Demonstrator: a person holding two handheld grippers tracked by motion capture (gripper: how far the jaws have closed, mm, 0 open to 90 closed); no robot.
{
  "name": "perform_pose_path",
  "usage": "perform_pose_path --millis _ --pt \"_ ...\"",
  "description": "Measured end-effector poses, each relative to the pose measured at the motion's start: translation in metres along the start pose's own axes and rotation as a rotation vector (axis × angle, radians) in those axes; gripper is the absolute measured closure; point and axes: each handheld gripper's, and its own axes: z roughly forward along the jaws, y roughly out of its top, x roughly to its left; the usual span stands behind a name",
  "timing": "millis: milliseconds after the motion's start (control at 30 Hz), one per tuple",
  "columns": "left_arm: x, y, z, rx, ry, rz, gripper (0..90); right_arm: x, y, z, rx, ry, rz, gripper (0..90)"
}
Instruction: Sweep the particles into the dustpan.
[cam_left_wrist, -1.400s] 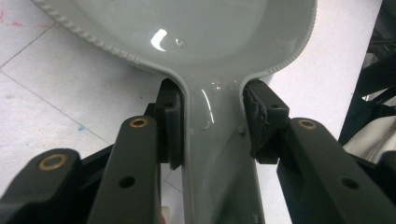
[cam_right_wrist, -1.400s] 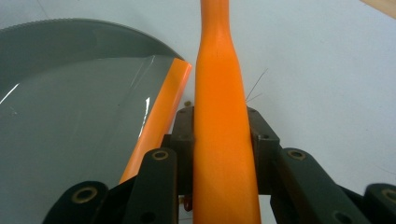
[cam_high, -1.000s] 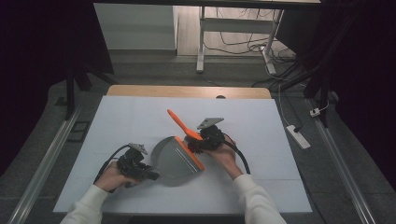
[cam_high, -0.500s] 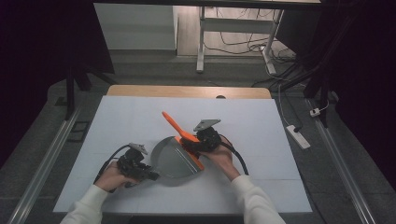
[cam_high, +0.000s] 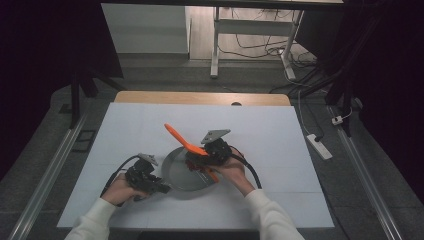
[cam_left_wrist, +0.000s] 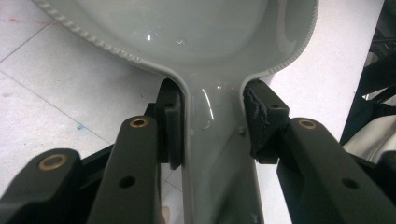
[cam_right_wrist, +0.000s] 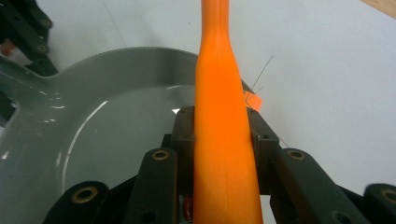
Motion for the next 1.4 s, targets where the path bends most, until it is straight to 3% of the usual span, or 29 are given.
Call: perform_pose_path --millis 333,467,700,1067,1267,1400 --pt "0.0 0.0 0.0 -0.001 0.002 0.0 61.3 0.003 0.002 -0.002 -0.008 -0.005 -0.001 70.1" --pt "0.0 0.0 0.0 0.0 0.002 0.001 61.3 -0.004 0.003 -0.014 -0.06 -0.029 0.029 70.1" --pt "0.0 0.0 0.0 0.001 0.002 0.001 61.4 -0.019 -0.003 -0.024 -0.073 -0.082 0.097 70.1" --pt "0.0 0.0 0.0 0.001 0.002 0.0 61.4 -0.035 -0.016 -0.021 -0.026 -0.151 0.147 70.1" --pt "0.0 0.0 0.0 0.001 -0.001 -0.001 61.4 -0.037 -0.023 -0.02 -0.008 -0.151 0.166 70.1" --pt "0.0 -0.001 -0.001 0.001 -0.001 0.0 61.4 -0.033 -0.029 -0.022 0.012 -0.153 0.155 70.1"
